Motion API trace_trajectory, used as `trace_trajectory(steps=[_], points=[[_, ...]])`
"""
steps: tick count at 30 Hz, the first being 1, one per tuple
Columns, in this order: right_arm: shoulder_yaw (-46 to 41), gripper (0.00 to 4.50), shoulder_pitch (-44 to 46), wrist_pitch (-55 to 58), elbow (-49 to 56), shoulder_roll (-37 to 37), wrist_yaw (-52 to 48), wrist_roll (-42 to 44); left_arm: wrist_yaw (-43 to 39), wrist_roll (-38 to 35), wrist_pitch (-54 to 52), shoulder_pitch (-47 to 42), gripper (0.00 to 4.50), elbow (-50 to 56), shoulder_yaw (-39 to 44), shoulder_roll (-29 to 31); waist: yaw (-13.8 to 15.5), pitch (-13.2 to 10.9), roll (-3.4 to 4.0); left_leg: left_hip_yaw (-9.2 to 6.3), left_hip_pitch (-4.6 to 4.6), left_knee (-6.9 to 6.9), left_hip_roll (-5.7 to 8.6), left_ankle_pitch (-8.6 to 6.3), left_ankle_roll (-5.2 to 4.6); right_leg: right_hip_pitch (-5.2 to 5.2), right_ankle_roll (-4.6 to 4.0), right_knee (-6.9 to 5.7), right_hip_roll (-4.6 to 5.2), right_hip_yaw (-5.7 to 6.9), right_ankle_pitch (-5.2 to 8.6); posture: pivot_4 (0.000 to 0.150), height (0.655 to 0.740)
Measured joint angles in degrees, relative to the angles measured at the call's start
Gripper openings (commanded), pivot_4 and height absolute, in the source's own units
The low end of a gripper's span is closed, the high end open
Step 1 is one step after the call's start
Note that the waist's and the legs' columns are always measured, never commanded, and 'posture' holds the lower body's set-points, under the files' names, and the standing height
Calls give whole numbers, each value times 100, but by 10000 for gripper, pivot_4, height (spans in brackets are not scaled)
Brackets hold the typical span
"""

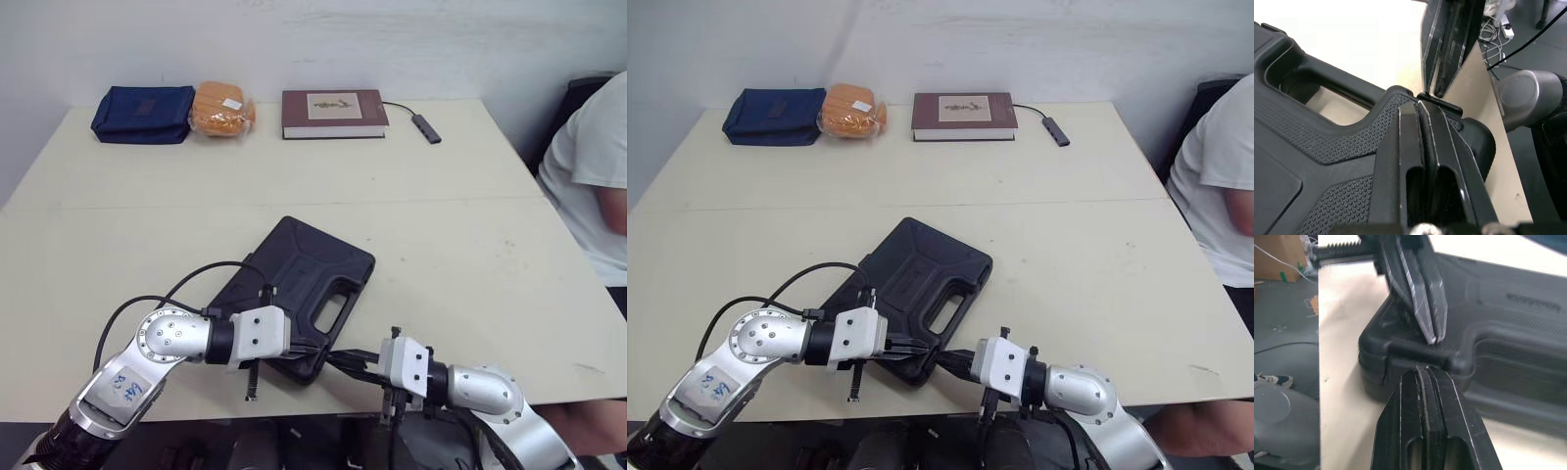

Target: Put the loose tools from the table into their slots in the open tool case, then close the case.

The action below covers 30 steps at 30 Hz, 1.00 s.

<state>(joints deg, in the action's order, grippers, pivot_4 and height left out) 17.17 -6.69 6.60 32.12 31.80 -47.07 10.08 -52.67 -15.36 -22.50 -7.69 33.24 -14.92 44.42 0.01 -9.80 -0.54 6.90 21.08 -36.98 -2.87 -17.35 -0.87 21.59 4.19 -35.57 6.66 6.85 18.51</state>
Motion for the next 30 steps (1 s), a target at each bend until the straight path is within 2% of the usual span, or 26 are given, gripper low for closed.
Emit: trace_trajectory(steps=[11,18,21,30], points=[[103,0,43,123,32,73,-94,93,4,-6,-1,-2,358,-2,-24,0,11,17,21,-1,1,2,-5,-5,4,2,-8,2,-1,-2,5,1500,7400],[-214,0,-382,94,135,467,-243,297,45,-21,0,43,358,1,-12,-8,19,20,26,-1,1,2,-6,-7,2,2,-9,4,-1,-3,5,1500,7400],[-175,0,-404,94,135,466,-251,278,59,-21,0,46,358,1,-20,-8,26,22,30,-1,2,3,-6,-23,30,3,-9,5,0,-4,5,1500,7400],[59,0,-183,48,-147,136,-125,57,53,-30,1,47,358,1,-11,-9,29,20,32,-2,3,4,-7,-26,34,5,-10,8,0,-4,5,1500,7400]])
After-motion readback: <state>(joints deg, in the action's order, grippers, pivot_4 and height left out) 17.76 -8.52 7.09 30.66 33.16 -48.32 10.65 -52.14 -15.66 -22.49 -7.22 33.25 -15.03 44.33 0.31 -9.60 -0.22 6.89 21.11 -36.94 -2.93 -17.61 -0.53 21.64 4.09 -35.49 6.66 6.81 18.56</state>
